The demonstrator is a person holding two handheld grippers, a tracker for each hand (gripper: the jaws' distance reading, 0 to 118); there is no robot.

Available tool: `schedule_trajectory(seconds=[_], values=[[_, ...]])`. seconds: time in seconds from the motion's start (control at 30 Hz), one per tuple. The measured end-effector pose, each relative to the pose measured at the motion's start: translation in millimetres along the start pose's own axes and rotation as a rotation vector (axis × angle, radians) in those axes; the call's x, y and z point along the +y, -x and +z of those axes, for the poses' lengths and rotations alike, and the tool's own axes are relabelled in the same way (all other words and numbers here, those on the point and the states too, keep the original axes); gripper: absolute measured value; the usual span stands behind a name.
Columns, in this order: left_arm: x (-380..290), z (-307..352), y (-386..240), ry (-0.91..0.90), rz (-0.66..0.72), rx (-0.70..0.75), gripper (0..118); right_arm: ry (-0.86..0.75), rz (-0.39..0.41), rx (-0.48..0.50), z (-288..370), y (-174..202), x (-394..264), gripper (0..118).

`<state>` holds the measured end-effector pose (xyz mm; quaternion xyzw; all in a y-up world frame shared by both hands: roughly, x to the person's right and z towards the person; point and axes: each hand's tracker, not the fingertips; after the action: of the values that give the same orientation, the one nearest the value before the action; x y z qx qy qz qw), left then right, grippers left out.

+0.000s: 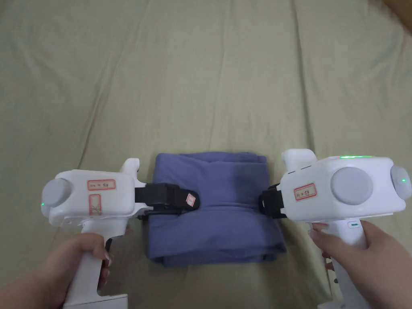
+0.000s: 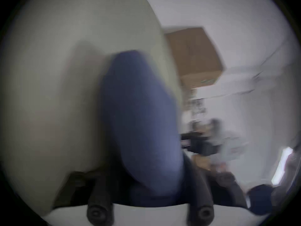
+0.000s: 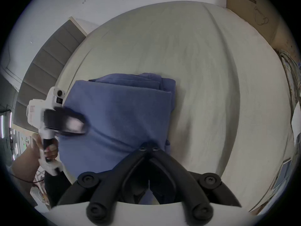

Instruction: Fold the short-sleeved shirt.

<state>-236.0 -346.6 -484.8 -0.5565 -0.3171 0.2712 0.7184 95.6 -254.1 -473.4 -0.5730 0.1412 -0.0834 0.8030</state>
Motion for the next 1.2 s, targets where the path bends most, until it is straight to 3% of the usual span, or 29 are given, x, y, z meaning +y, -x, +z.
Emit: schedule_trajectory(seconds=[0.03,0.07,0.2,0.3,0.4,0.53,0.67,0.87,0.9,0.93,1.0,1.03,1.07,1.2], values=[[-6.2,-0.9,-9.8,0.007,0.087,-0.177,21,-0.009,-0.034,0.050,0.2,0.7,-0.2,1],[-5.0,3.0,-19.3,-0.014,0.111,-0.174,21,0.000,-0.027,0.002,0.7,1.7,0.1,1],[-5.1,17.0,-35.1,-0.053,0.003,-0.078,22,-0.024,-0.042,-0.027,18.9,16.3,0.7,1],[-3.7,59.8,-30.3,-0.080,-0.040,-0.053,22,-0.139,-0.055,-0.021,44.9,46.7,0.4,1],[-5.1,125.9,-13.0,-0.105,-0.093,0.099,22,-0.194,0.012,0.016,51.5,108.1,6.9,1],[-11.8,228.8,25.9,-0.137,-0.094,0.298,22,-0.231,0.000,0.220,41.5,199.8,11.4,1],[-10.7,316.3,74.0,-0.165,-0.040,0.480,22,-0.236,0.068,0.252,20.1,284.5,9.5,1],[6.3,376.3,120.9,-0.113,-0.149,0.763,22,-0.211,0.116,0.290,-7.5,351.0,7.1,1],[10.1,380.3,126.6,-0.099,-0.170,0.802,25,-0.216,0.123,0.285,-10.2,355.5,6.3,1],[11.2,382.9,129.4,-0.081,-0.186,0.845,35,-0.220,0.131,0.273,-13.5,358.9,5.9,1],[15.9,389.3,137.8,-0.066,-0.251,0.968,91,-0.219,0.128,0.256,-19.9,362.1,6.3,1],[17.8,392.5,142.3,-0.068,-0.263,1.014,113,-0.217,0.121,0.253,-22.9,362.8,6.4,1],[17.3,395.3,145.0,-0.078,-0.248,1.030,117,-0.216,0.114,0.247,-25.7,362.7,6.3,1],[11.8,403.8,140.5,-0.133,-0.219,1.064,117,-0.225,0.128,0.213,-30.7,364.9,4.1,1]])
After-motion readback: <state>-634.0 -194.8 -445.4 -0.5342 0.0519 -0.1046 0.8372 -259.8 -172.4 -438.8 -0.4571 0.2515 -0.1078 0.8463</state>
